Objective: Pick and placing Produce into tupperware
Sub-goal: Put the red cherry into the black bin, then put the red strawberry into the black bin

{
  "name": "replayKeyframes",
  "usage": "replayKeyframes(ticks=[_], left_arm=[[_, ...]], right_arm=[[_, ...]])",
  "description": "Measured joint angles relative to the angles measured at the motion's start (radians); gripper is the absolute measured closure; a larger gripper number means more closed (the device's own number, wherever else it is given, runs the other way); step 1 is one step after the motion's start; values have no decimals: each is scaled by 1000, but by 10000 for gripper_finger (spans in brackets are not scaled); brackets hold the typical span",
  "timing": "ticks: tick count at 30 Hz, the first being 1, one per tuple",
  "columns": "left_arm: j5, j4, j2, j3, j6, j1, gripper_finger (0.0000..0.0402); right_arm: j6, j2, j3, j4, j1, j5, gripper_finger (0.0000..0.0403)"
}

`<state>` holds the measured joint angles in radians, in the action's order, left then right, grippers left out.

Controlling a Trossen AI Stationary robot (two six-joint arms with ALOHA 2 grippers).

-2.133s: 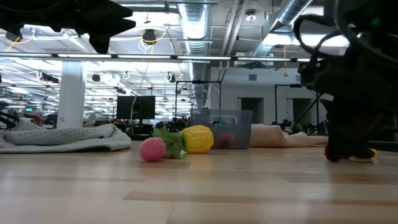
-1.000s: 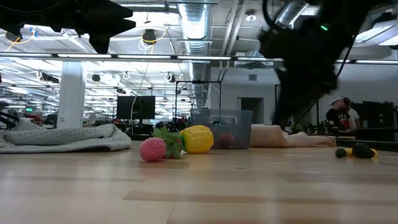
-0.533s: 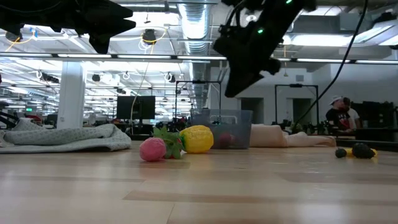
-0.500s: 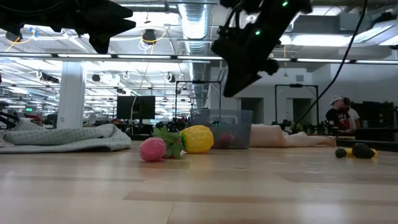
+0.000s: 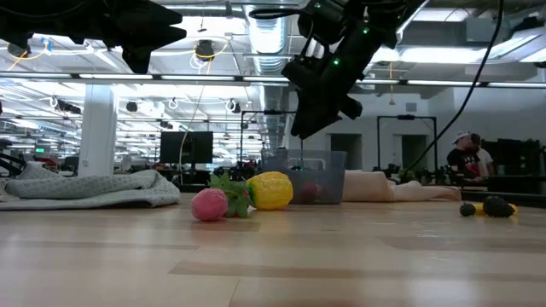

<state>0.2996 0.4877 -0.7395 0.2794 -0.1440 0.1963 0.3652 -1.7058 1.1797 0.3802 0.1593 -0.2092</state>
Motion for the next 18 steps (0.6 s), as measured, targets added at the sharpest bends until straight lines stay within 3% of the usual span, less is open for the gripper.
replayKeyframes(ticks=[10, 18], left_arm=[[2, 0, 0, 0, 0, 0, 280], [136, -25, 0, 0, 5, 0, 280]], right_arm=[[-28, 10, 0, -22, -33, 14, 201], [-37, 122, -4, -26, -131, 2, 194]])
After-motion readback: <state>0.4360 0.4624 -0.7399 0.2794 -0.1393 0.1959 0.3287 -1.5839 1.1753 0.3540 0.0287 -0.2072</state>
